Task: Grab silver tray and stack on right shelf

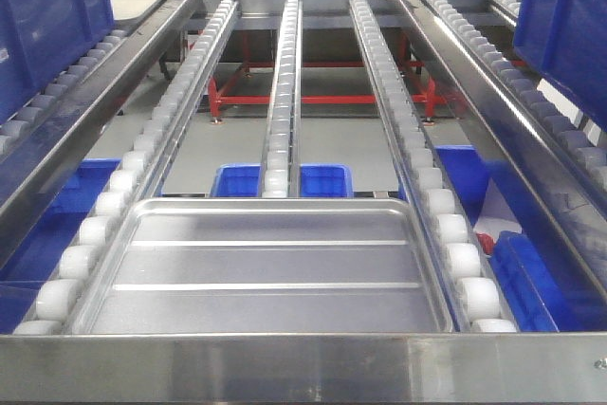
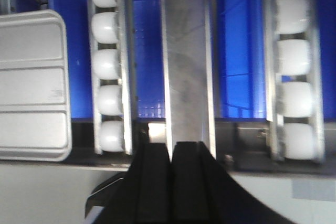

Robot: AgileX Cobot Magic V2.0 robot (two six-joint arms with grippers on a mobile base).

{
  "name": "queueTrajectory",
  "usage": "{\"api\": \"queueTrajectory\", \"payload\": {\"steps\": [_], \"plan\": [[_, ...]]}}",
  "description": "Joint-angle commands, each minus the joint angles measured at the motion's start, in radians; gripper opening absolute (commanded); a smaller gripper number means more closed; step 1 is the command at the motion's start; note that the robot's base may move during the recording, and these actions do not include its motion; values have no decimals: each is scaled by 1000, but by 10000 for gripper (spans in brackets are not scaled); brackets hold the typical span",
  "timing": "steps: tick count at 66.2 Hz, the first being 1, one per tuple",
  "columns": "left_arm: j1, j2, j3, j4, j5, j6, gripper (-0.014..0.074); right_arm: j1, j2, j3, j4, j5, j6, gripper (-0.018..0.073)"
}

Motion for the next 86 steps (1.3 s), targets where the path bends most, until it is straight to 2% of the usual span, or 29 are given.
{"api": "queueTrajectory", "payload": {"steps": [1, 6, 10, 14, 19, 24, 27, 34, 44, 58, 68, 86], "plan": [[-79, 37, -55, 118, -62, -163, -92, 52, 49, -51, -34, -110, 95, 78], [-136, 80, -78, 245, -58, -330, -92, 104, 106, -70, -130, -147, 181, 78], [-191, 111, -96, 356, -44, -455, -92, 148, 157, -92, -225, -144, 288, 78], [-239, 141, -120, 431, -19, -552, -92, 198, 203, -122, -304, -127, 375, 78], [-305, 180, -149, 537, 35, -684, -92, 258, 265, -162, -362, -104, 463, 78], [-357, 222, -177, 616, 67, -799, -92, 312, 331, -215, -367, -84, 521, 78], [-380, 254, -194, 619, 69, -805, -92, 346, 363, -242, -366, -82, 542, 78], [-423, 326, -249, 571, 90, -792, -92, 402, 446, -303, -366, -93, 544, 78], [-425, 375, -288, 462, 98, -792, -92, 427, 508, -332, -350, -88, 544, 78], [-425, 377, -289, 462, 102, -788, -92, 427, 512, -330, -344, -97, 544, 78], [-425, 377, -289, 462, 78, -683, -92, 427, 512, -330, -344, -102, 544, 78], [-425, 396, -289, 409, 46, -684, -92, 427, 512, -330, -344, -98, 544, 81]]}}
